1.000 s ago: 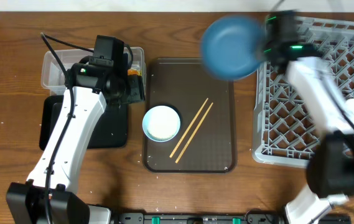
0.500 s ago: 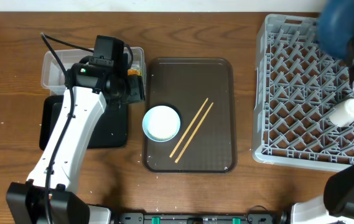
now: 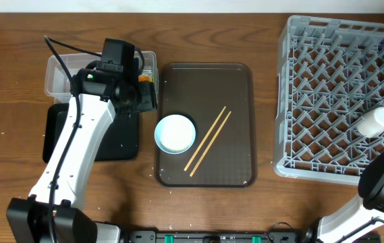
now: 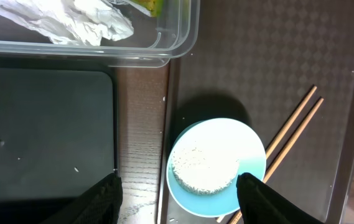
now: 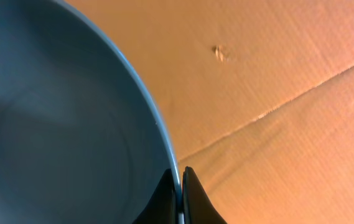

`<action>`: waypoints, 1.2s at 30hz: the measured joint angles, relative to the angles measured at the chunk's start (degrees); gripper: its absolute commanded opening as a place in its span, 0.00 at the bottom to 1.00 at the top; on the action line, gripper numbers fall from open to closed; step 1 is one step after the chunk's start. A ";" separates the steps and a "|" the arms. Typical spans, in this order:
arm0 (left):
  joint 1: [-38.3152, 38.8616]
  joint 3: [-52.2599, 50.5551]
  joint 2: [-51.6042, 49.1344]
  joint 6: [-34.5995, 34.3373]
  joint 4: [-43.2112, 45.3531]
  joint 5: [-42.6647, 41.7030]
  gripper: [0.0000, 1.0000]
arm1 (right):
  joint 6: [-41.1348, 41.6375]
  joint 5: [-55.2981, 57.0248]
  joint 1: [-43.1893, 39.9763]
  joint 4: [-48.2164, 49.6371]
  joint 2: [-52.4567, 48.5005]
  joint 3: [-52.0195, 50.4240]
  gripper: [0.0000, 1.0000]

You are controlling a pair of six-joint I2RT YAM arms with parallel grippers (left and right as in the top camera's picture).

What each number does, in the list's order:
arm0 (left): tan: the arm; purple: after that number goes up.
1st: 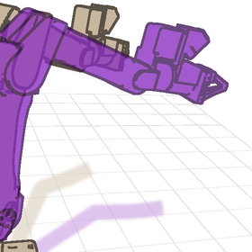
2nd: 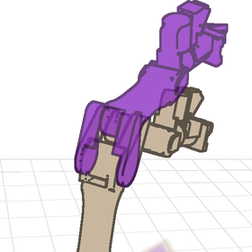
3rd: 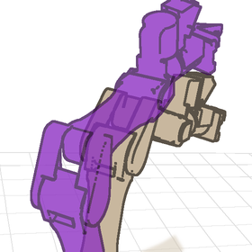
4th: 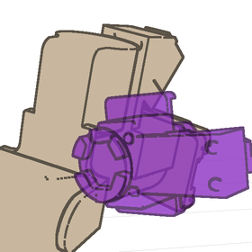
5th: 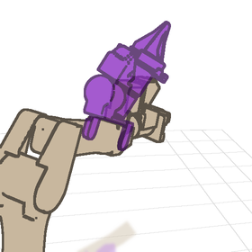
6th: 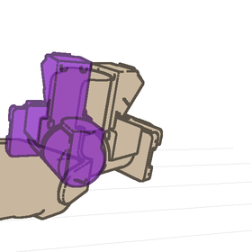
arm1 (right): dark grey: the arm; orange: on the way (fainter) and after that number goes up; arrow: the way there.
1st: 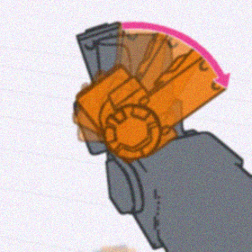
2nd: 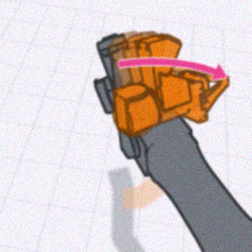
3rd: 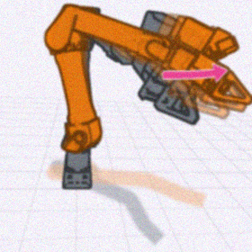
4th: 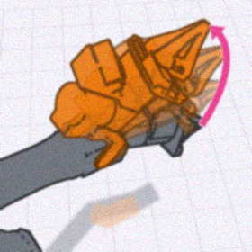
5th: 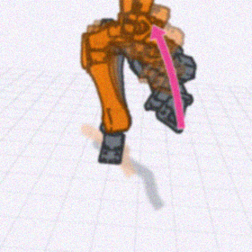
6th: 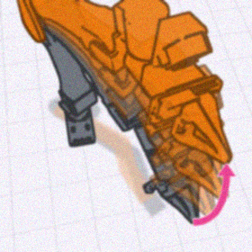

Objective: Sort waste into correct bins and load items into the dishwasher rack
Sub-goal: 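Carry the blue plate into the dish rack with the right gripper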

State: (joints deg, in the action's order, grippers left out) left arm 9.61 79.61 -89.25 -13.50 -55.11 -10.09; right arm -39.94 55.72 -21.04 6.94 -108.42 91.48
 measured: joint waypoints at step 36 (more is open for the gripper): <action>0.00 0.00 0.00 -0.20 0.00 -0.04 0.62 | 16.44 7.06 7.32 -19.21 -8.09 0.55 0.68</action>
State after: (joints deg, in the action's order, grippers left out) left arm 9.61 79.61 -89.25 -13.69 -55.11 -10.13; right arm -23.51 62.78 -13.72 -12.27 -116.51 92.03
